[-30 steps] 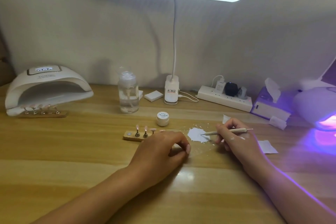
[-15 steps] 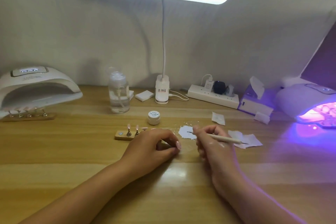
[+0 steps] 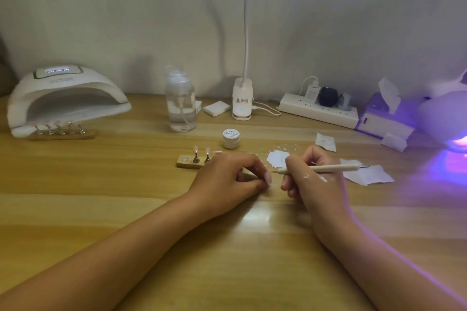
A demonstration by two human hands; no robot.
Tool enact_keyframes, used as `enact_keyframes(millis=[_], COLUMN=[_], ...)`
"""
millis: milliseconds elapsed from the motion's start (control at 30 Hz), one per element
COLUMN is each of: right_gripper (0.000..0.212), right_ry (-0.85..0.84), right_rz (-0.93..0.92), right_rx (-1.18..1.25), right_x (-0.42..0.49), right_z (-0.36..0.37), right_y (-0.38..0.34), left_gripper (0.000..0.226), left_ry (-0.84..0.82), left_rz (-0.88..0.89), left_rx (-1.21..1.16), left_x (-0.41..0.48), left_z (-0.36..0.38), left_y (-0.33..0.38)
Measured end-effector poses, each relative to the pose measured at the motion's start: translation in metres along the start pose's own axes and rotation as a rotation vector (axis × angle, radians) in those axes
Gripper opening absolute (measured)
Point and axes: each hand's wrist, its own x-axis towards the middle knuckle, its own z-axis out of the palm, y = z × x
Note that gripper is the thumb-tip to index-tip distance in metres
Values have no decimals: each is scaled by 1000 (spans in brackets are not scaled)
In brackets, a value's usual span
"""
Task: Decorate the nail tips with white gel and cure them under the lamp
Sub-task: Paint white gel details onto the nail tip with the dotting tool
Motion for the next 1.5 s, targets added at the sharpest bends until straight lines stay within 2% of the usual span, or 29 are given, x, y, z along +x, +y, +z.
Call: enact_keyframes(millis=[300, 567, 833, 1500], right_gripper=[33, 20, 23, 16], right_ry=[-26, -59, -59, -62], right_rz=[-16, -11, -32, -30], right_rx=[-26, -26, -36, -84], right_x=[2, 3, 3, 3], right_z=[-1, -1, -3, -2], right_y=[5, 7, 8, 11], left_gripper=[13, 16, 10, 21], left_ry=[-3, -15, -19, -18], left_rz=[24, 19, 22, 11], left_rx=[-5, -27, -29, -8], left_x=[0, 1, 0, -1], left_z=[0, 0, 0, -1], left_y=[-3, -3, -1, 0])
